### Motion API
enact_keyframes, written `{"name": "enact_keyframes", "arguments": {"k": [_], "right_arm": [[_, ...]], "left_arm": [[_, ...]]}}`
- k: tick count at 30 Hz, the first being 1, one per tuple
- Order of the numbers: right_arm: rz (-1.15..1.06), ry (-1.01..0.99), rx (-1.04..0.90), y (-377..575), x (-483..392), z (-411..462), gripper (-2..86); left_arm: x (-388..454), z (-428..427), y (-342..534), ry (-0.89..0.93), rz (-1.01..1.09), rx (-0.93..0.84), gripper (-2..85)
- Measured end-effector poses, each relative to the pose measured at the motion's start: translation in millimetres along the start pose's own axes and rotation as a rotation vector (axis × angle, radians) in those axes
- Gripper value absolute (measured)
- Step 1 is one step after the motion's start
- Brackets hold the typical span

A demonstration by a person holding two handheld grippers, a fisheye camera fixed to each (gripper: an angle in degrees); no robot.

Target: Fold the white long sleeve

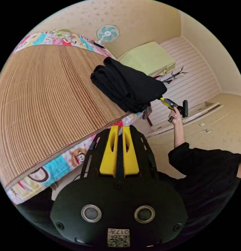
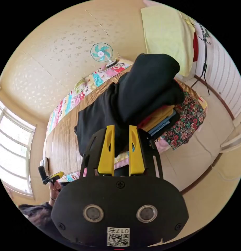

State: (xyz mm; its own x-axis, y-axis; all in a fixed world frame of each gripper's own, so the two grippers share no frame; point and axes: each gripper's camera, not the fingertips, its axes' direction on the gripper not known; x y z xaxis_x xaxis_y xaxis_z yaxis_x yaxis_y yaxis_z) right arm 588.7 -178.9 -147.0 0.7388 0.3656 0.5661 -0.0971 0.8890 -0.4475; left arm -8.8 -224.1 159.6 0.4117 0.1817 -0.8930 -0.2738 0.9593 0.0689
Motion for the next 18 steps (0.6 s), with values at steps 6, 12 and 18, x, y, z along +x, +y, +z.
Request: {"name": "enact_keyframes", "arguments": {"k": [6,12,18], "right_arm": [[-0.248,-0.144,0.273,127.7,-80.7,4.5,0.8],[-0.362,-0.499,0.364,145.7,-149.1,20.6,0.3],[-0.39,-0.651,0.319,152.4,-198.3,20.8,0.4]], "left_arm": [[-50.8,-144.2,90.4,-1.019,-0.162,0.268,0.4],[-114.9,-318.0,123.8,-1.264,-0.503,0.671,4.8],[-265.2,-407.6,59.5,-1.07,-0.808,0.521,12.9]]}}
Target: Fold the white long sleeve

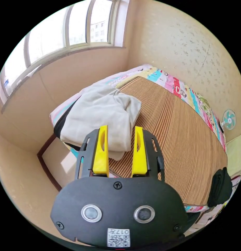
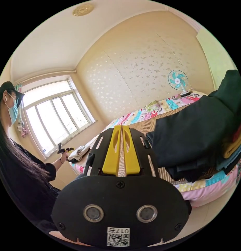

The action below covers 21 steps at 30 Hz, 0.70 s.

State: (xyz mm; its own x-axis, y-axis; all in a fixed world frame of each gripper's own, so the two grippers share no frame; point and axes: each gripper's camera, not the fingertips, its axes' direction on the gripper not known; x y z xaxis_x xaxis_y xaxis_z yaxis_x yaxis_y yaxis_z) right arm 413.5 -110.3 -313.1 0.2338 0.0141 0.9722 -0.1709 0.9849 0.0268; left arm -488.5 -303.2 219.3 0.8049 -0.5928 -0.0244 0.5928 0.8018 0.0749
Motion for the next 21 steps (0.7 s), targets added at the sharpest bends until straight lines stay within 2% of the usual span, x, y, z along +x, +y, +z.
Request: {"name": "enact_keyframes", "arguments": {"k": [2,3,5,7,9,11,12,13,14,16,18,21], "right_arm": [[-0.008,0.015,-0.034,1.9,-11.1,2.4,0.4],[-0.015,0.032,-0.054,2.5,-17.8,1.0,0.4],[-0.028,0.072,-0.071,2.5,-26.3,-5.5,0.5],[-0.056,0.121,-0.071,1.9,-33.4,-17.0,0.4],[-0.063,0.145,-0.066,0.1,-33.7,-22.2,0.5],[-0.053,0.144,-0.076,-3.6,-31.1,-20.6,0.4],[-0.046,0.129,-0.09,-6.2,-29.4,-15.8,0.4],[-0.048,0.112,-0.099,-7.6,-28.9,-8.6,0.4],[-0.052,0.105,-0.102,-7.6,-29.0,-4.3,0.4],[-0.072,0.078,-0.142,-4.1,-29.1,17.9,0.4],[-0.065,0.037,-0.195,1.5,-25.5,36.9,0.3],[-0.012,-0.057,-0.27,14.6,-14.6,62.7,0.3]], "left_arm": [[-5.5,46.9,-17.9,0.003,-0.13,-0.19,10.3],[-4.6,46.8,-15.5,0.032,-0.243,-0.177,8.3],[16.6,23.9,-11.0,0.14,-0.282,-0.116,5.7],[57.6,-21.4,1.9,0.274,-0.123,-0.006,4.4],[108.9,-87.5,47.0,0.628,0.158,0.082,2.5],[136.4,-130.3,100.1,0.869,0.349,0.14,1.5],[149.0,-147.2,135.2,0.995,0.44,0.121,1.1],[154.5,-151.9,152.2,1.046,0.47,0.09,1.0],[164.3,-154.5,185.2,1.115,0.506,-0.004,0.8],[181.7,-148.7,233.4,1.103,0.586,-0.194,0.6],[202.8,-139.9,288.4,0.953,0.689,-0.429,0.5],[206.7,-146.2,306.3,0.94,0.622,-0.524,2.2]]}}
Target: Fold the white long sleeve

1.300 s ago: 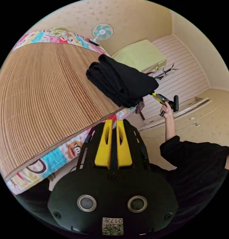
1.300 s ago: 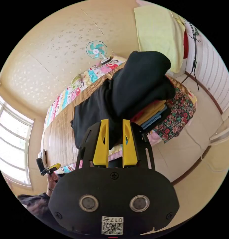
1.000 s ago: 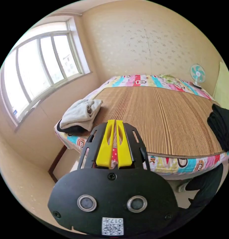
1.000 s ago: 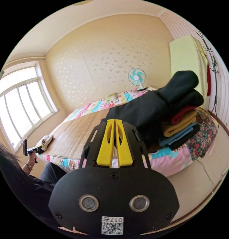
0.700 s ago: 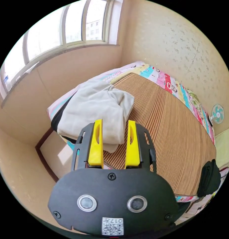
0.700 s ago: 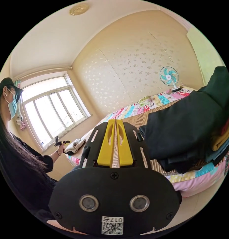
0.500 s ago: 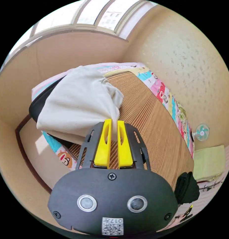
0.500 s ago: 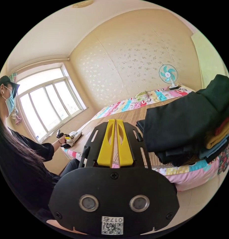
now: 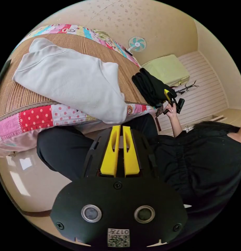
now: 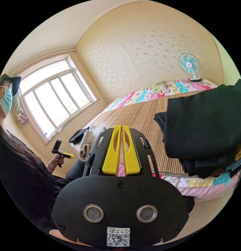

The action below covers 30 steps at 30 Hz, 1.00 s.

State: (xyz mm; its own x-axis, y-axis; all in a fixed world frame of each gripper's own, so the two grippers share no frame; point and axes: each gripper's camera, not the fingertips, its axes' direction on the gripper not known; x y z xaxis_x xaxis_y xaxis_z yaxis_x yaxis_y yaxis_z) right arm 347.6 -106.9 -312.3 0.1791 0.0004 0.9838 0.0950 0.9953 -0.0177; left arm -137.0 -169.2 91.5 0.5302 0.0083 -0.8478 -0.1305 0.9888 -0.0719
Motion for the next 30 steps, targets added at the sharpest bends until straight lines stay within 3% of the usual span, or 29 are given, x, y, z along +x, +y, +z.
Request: {"name": "enact_keyframes", "arguments": {"k": [7,11,15,17,19,22,24,28,30], "right_arm": [[0.04,-0.132,-0.021,23.3,13.0,9.0,0.3],[0.077,-0.155,0.008,35.4,21.5,-8.8,0.3],[0.114,-0.198,0.049,49.2,32.0,-36.9,0.4],[0.12,-0.206,0.06,54.8,34.5,-49.3,0.4],[0.097,-0.2,0.057,61.2,32.5,-64.4,0.4],[0.026,-0.164,0.03,66.9,27.9,-77.0,0.4],[-0.019,-0.178,0.028,67.1,28.3,-81.7,0.4],[-0.109,-0.34,0.118,52.0,30.4,-85.7,0.5],[-0.154,-0.392,0.146,38.8,23.9,-81.4,0.6]], "left_arm": [[20.3,-53.0,-45.5,0.044,-0.265,0.404,16.2],[57.2,-28.9,-123.5,-0.263,-0.319,0.404,17.5],[46.9,65.0,-162.2,-0.69,-0.462,0.117,12.5],[74.4,63.0,-140.5,-0.766,-0.404,0.196,9.8],[96.8,49.8,-110.1,-0.711,-0.366,0.235,6.6],[123.4,-15.1,-25.8,-0.277,-0.248,0.468,3.2],[149.4,-94.7,55.2,0.032,-0.053,0.71,2.6],[206.2,-209.1,152.3,0.23,0.274,0.98,2.0],[253.5,-261.7,183.0,0.28,0.596,1.043,1.6]]}}
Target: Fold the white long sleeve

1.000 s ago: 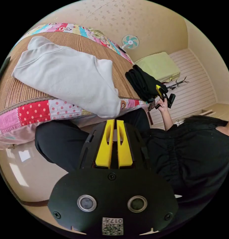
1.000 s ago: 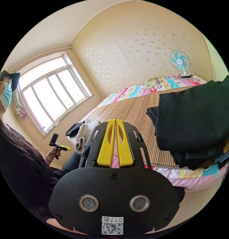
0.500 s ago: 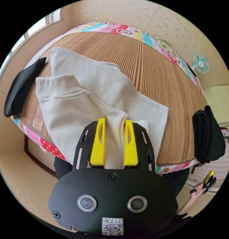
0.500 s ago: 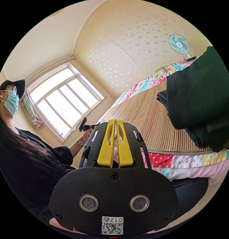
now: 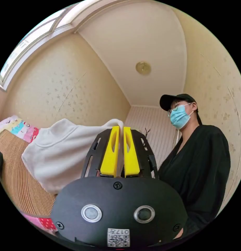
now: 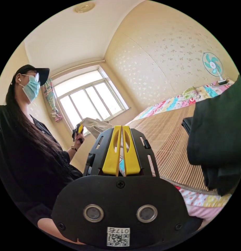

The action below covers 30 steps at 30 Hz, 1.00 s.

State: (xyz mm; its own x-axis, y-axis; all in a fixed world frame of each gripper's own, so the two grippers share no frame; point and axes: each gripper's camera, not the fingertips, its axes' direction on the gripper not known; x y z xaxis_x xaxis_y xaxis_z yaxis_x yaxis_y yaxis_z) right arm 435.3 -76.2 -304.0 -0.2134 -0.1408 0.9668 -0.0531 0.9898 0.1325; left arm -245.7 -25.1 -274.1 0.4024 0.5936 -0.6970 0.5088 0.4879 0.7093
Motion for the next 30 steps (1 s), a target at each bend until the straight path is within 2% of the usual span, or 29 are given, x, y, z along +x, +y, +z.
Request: {"name": "enact_keyframes", "arguments": {"k": [1,3,4,5,6,9,10,12,15,18,21,23,24,26,28,30], "right_arm": [[-0.037,-0.029,-0.001,-10.2,-4.2,8.2,0.6],[-0.094,-0.078,-0.006,-25.6,-14.9,21.3,0.8],[-0.133,-0.115,-0.004,-33.8,-24.4,28.7,0.9],[-0.151,-0.132,0.0,-37.0,-29.6,31.9,1.0],[-0.183,-0.159,0.006,-41.3,-40.0,37.4,1.3],[-0.225,-0.147,-0.006,-42.7,-62.4,50.8,2.9],[-0.229,-0.116,-0.023,-41.5,-69.1,57.2,4.1],[-0.235,-0.065,-0.054,-39.6,-76.4,69.7,7.3],[-0.195,-0.039,-0.075,-43.0,-78.5,97.3,13.3],[-0.106,-0.123,-0.109,-56.8,-74.0,140.0,17.6],[-0.06,-0.109,-0.312,-70.2,-71.7,198.1,17.0],[-0.03,-0.147,-0.394,-77.1,-64.5,217.7,13.9],[-0.012,-0.198,-0.419,-83.8,-61.6,219.0,9.0],[-0.017,-0.174,-0.313,-94.3,-70.0,194.9,5.7],[-0.114,0.02,-0.163,-111.5,-109.3,149.7,4.6],[-0.211,0.15,-0.033,-124.5,-151.0,115.5,4.5]], "left_arm": [[10.9,-6.0,-10.8,0.057,0.07,0.033,1.5],[26.3,-30.1,-45.2,0.343,0.245,0.236,1.2],[23.0,-33.7,-52.1,0.423,0.259,0.285,1.2],[9.4,-34.8,-66.4,0.579,0.246,0.359,1.1],[-7.8,-25.2,-80.4,0.676,0.169,0.366,1.0],[-19.6,29.7,-94.9,0.8,-0.029,0.273,0.9],[-13.2,42.0,-94.7,0.855,-0.033,0.266,0.9],[25.0,87.4,-90.9,1.128,-0.006,0.254,0.9],[63.4,136.9,-78.2,1.357,-0.083,0.266,0.9],[82.9,176.4,-64.4,1.474,-0.199,0.24,0.8],[87.1,190.9,-58.8,1.441,-0.263,0.169,0.8],[85.8,186.4,-63.7,1.372,-0.236,0.102,0.7],[82.4,175.4,-70.1,1.292,-0.209,0.068,0.7],[76.1,146.0,-82.9,1.14,-0.145,0.047,0.7],[70.8,107.4,-96.6,0.916,-0.085,0.034,0.7],[72.5,59.4,-108.8,0.581,-0.028,0.023,0.7]]}}
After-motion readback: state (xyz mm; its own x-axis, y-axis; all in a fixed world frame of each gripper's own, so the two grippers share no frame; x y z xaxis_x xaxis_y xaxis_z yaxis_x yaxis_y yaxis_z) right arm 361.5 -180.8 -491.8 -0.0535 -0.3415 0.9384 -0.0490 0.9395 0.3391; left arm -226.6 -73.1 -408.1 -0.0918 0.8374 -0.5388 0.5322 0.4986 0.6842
